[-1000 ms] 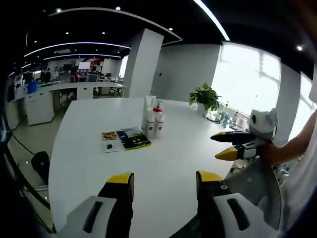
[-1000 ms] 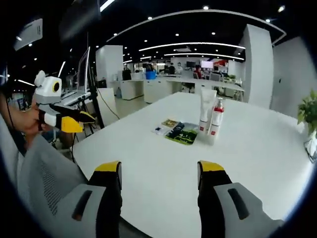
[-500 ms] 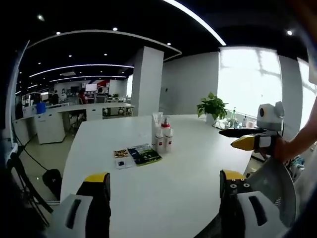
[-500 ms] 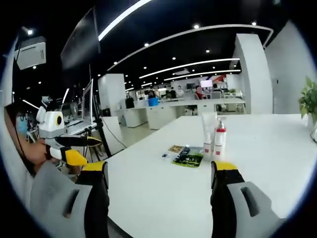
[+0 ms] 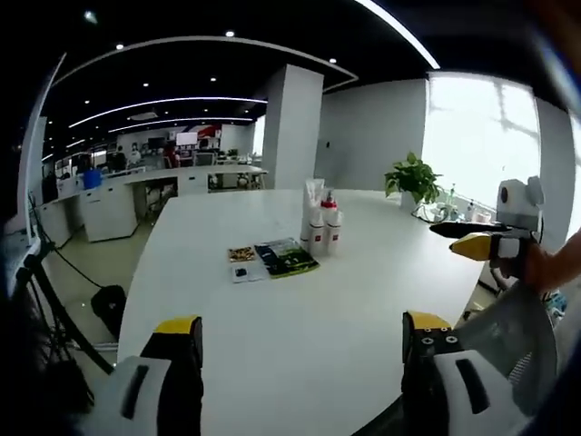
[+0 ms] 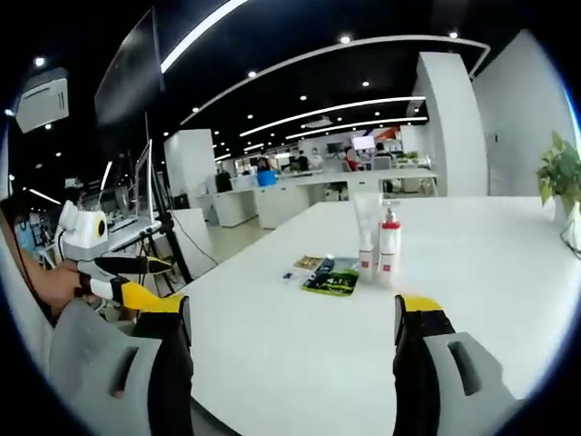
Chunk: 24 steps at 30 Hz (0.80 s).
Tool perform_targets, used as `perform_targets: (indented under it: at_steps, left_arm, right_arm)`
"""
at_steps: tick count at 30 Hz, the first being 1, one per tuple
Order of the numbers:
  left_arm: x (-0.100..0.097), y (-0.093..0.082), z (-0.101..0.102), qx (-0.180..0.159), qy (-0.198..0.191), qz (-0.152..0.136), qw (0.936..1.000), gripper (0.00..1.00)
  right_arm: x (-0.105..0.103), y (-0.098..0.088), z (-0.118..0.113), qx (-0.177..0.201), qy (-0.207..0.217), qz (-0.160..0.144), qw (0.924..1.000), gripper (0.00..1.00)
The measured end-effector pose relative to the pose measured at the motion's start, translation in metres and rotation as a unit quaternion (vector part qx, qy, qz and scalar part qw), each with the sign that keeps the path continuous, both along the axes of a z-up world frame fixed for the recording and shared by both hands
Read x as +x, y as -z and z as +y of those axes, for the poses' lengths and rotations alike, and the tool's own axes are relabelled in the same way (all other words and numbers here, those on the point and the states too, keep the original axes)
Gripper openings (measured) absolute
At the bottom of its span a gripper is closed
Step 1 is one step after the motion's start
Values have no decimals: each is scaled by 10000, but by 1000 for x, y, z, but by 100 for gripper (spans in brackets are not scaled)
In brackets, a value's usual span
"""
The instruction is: Arrange the skincare products in the storage area until every visible bottle or jar stands upright without overlapping.
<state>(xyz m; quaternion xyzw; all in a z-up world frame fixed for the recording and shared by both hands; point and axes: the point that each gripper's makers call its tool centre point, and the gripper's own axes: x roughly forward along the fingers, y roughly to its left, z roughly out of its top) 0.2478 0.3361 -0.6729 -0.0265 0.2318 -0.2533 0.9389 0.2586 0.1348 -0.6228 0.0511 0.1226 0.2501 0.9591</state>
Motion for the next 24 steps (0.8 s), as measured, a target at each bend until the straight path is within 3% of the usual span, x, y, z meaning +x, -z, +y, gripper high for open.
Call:
perform_targets:
  at_steps: [15,21,24]
  left_arm:
    - [-2,5,4,41,-48,104,9999,100]
    - [-1,7,6,-71,-97,192,9997,100]
    - [-3,11,3,29,-12,206,9998,100]
  right_arm:
    - [-1,10,0,-72,35,263,9996,99]
    - [-1,18,2,-252,-31,371,9990,99]
    - [-3,22,6,-331,-103,457,9984,99]
